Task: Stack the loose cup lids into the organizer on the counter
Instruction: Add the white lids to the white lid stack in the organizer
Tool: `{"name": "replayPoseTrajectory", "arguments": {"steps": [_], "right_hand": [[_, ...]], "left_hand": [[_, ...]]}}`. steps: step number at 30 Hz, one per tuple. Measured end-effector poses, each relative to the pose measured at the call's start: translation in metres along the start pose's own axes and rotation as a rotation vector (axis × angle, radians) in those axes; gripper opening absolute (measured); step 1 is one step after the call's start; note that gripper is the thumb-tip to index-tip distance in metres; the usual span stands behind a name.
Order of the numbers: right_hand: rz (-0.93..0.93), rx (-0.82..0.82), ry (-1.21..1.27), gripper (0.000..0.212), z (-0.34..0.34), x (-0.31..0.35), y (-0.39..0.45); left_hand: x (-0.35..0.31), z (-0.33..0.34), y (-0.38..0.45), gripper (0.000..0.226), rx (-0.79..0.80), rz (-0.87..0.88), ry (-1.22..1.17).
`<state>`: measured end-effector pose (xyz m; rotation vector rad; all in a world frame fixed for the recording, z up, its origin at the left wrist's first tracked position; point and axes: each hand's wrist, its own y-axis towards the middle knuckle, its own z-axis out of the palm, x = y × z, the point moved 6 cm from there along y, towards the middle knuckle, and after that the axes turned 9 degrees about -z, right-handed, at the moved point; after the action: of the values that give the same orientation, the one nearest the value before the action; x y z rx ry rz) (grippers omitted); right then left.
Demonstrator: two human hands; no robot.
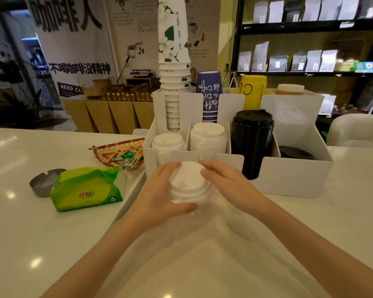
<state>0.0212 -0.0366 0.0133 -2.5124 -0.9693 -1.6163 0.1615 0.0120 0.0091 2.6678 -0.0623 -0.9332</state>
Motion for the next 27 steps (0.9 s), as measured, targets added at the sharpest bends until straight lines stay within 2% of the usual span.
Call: {"name": "replayPoseTrajectory", "arguments": {"steps": [5, 9, 14, 20, 27], "right_hand": [[-0.125, -0.062, -0.062, 0.038, -0.012, 0.039, 0.038], [-0.160, -0.087, -0.141, 0.039, -0.016, 0.051, 0.079], [-0.184, -0.080, -0.511, 0.039, -0.015, 0.056, 0.120], [-0.133, 0.021, -0.662, 0.044, -0.008, 0.041, 0.149], [-0.160, 0.128, -0.869, 0.039, -0.002, 0.029, 0.156]], "left_hand": [[-0.005, -0.039, 0.035, 0.083, -0.123, 0.050, 0.002], [-0.002, -0.059, 0.071, 0.076, -0.139, 0.071, -0.009], [0.009, -0.066, 0.105, 0.072, -0.124, 0.078, -0.016], [0.035, -0.061, 0.129, 0.071, -0.104, 0.046, 0.001], [0.052, -0.048, 0.139, 0.084, -0.063, 0.025, 0.094]]}}
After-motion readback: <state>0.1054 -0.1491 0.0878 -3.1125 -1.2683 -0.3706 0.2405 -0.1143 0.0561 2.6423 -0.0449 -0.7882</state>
